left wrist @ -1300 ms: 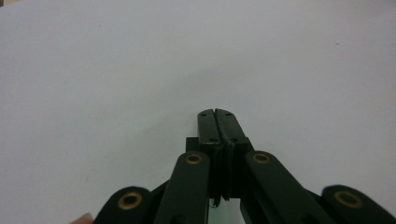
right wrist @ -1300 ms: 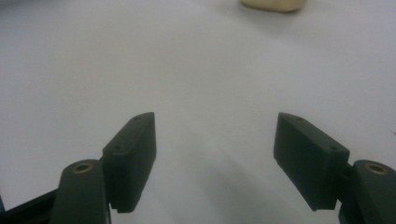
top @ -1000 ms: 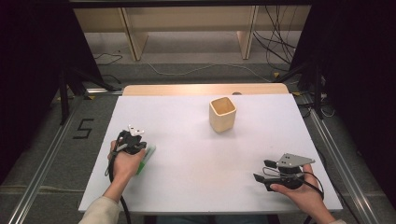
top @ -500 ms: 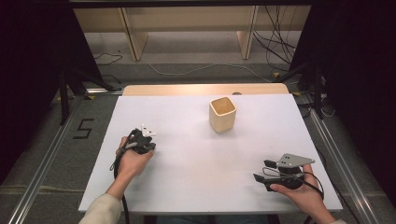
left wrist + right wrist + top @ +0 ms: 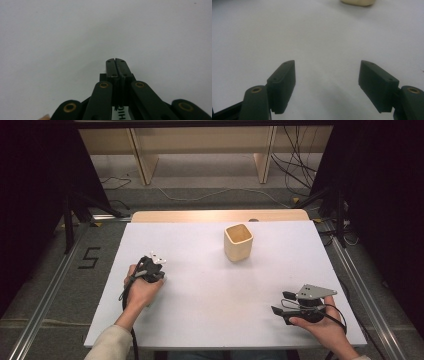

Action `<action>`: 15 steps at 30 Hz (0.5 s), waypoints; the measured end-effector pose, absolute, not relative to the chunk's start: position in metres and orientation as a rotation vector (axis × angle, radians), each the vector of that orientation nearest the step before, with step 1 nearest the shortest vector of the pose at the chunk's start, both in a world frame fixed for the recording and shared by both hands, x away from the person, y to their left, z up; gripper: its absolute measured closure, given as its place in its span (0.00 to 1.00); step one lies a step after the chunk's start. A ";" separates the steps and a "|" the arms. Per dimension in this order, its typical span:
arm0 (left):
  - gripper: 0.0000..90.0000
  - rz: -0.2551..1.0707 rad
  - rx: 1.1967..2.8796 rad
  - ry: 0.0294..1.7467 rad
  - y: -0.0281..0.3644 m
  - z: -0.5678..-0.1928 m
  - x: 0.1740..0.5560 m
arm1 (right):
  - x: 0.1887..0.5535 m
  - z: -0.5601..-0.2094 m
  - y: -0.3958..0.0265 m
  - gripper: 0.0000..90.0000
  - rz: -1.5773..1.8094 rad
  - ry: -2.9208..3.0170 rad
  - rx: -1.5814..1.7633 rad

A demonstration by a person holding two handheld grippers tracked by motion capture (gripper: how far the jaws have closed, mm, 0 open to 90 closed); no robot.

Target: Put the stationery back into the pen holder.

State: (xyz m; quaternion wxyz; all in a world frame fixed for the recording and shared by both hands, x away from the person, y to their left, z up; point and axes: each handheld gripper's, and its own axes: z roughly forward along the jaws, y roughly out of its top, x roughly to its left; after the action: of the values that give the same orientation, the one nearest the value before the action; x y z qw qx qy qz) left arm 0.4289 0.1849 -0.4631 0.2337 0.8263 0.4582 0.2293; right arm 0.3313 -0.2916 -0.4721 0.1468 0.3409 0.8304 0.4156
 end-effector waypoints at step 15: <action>1.00 0.626 2.263 1.375 0.191 -0.475 0.450 | 0.331 -0.472 -0.292 0.34 1.197 2.390 0.980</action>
State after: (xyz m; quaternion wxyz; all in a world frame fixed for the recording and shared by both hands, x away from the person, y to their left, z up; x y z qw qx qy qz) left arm 0.4497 0.1913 -0.4746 0.2088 0.8134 0.4942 0.2249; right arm 0.3313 -0.2918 -0.4721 0.1469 0.3405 0.8303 0.4160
